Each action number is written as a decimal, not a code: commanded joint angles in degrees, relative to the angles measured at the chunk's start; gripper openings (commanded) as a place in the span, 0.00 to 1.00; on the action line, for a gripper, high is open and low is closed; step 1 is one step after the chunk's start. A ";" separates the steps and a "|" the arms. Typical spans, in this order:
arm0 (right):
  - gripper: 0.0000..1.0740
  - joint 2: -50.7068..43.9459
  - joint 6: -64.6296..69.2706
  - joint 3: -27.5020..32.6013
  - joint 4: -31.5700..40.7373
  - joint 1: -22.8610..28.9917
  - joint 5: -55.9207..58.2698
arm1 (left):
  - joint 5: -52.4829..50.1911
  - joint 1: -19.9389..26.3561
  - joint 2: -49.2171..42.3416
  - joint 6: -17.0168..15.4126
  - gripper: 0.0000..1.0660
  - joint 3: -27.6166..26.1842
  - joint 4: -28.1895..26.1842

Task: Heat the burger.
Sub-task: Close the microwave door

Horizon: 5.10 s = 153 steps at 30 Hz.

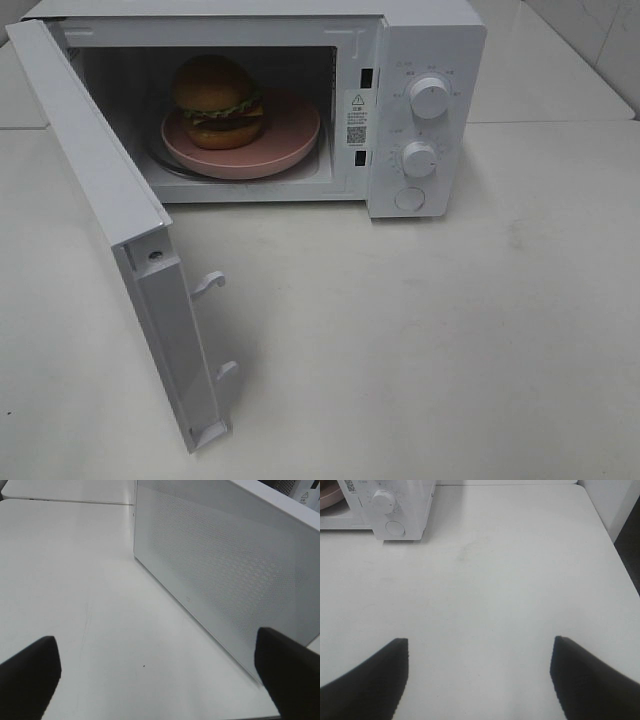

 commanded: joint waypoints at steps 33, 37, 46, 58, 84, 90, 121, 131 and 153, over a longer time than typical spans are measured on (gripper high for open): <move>0.71 -1.55 0.29 0.00 0.06 -0.23 -0.11 | -4.30 -0.17 1.72 -2.06 0.87 -2.23 -0.63; 0.71 -1.55 0.29 0.00 0.06 -0.23 -0.11 | -7.68 -0.17 5.96 -2.01 0.70 -2.23 -0.63; 0.71 -1.55 0.29 0.00 0.06 -0.23 -0.11 | -13.75 -0.17 15.30 -2.01 0.24 -2.01 0.23; 0.71 -1.55 0.29 0.00 0.06 -0.23 -0.11 | -42.06 -0.17 32.09 4.01 0.00 6.07 -2.41; 0.71 -1.55 0.29 0.00 0.06 -0.23 -0.11 | -90.18 -0.34 58.50 -10.49 0.00 16.96 26.41; 0.71 -1.55 0.29 0.00 0.06 -0.23 -0.11 | -98.32 -0.34 64.29 -17.36 0.00 16.96 34.55; 0.71 -1.55 0.29 0.00 0.06 -0.23 -0.11 | -114.31 -22.06 87.66 -10.08 0.00 12.49 19.48; 0.71 -1.55 0.29 0.00 0.06 -0.23 -0.11 | -113.50 -32.14 94.25 -6.99 0.00 5.10 8.48; 0.71 -1.55 0.29 0.00 0.06 -0.23 -0.11 | -106.80 -45.44 107.26 5.79 0.00 -17.13 -15.87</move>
